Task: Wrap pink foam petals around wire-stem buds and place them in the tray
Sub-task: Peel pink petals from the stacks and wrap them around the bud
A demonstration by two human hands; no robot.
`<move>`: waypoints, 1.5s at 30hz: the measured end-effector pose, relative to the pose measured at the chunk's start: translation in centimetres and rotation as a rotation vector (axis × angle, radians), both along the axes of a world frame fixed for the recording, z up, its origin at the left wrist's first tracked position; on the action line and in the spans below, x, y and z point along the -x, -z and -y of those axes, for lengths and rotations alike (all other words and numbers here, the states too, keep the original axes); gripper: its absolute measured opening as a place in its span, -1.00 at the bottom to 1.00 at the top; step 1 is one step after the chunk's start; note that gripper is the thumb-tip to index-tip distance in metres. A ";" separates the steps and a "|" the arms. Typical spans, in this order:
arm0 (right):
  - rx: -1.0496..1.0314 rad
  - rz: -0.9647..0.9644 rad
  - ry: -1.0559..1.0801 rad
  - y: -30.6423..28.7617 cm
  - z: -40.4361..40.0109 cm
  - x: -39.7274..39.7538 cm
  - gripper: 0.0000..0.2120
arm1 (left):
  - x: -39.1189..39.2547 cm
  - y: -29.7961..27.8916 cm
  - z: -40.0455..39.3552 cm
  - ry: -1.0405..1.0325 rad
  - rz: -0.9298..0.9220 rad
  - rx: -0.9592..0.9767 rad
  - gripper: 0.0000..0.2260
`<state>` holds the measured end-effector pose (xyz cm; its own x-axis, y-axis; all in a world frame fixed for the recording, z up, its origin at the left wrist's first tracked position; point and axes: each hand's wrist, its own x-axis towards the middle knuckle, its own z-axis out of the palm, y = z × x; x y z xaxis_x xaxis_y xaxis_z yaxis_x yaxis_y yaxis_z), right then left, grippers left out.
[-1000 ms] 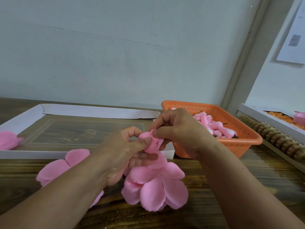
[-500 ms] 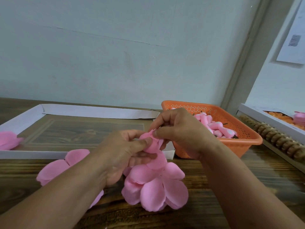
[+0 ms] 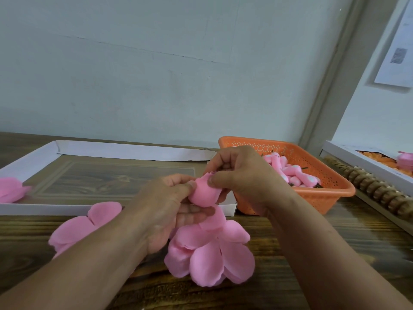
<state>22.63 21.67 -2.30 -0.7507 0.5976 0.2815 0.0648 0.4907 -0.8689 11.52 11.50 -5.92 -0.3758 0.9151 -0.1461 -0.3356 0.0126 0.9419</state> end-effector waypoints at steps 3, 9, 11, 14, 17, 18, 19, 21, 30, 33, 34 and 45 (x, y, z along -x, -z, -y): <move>0.009 -0.001 0.010 -0.1 0.1 0.0 -0.78 | -0.1 0.0 0.0 0.038 0.021 -0.003 -0.79; 0.060 -0.061 0.044 -0.7 0.5 -0.1 -0.77 | -0.2 -0.6 0.5 0.074 -0.063 -0.026 -0.81; 0.066 -0.082 0.062 -0.7 0.6 -0.1 -0.76 | -0.3 -0.8 0.5 0.030 -0.093 0.000 -0.81; 0.055 -0.101 0.105 -0.7 0.7 -0.2 -0.77 | -0.2 -0.5 0.2 -0.182 -0.421 0.014 -0.78; 0.061 -0.110 0.140 -0.7 0.7 -0.1 -0.79 | -0.5 -0.3 0.7 -0.474 -0.928 -0.158 -0.82; 0.067 -0.115 0.149 -0.7 0.6 -0.1 -0.78 | -0.6 -0.4 0.9 -0.495 -1.016 -0.233 -0.85; 0.074 -0.122 0.159 -0.8 0.6 0.0 -0.77 | -0.7 -0.4 1.0 -0.485 -1.066 -0.276 -0.89; 0.093 -0.137 0.173 -0.8 0.6 -0.1 -0.74 | -1.0 -0.1 0.9 -0.395 -1.069 -0.273 -0.81; 0.314 -0.183 0.136 -0.6 1.3 0.3 -0.77 | -0.5 0.1 0.6 -0.142 -0.592 -0.253 -0.67; 0.360 -0.167 0.101 -0.6 1.3 0.3 -0.79 | -0.3 0.0 0.5 -0.090 -0.440 -0.246 -0.72; 0.381 -0.160 0.078 -0.7 1.2 0.2 -0.79 | -0.2 -0.1 0.5 -0.077 -0.388 -0.236 -0.74; 0.288 -0.077 -0.146 -1.8 0.5 -1.5 -0.76 | 0.3 -0.7 0.4 0.062 -0.004 -0.197 -0.74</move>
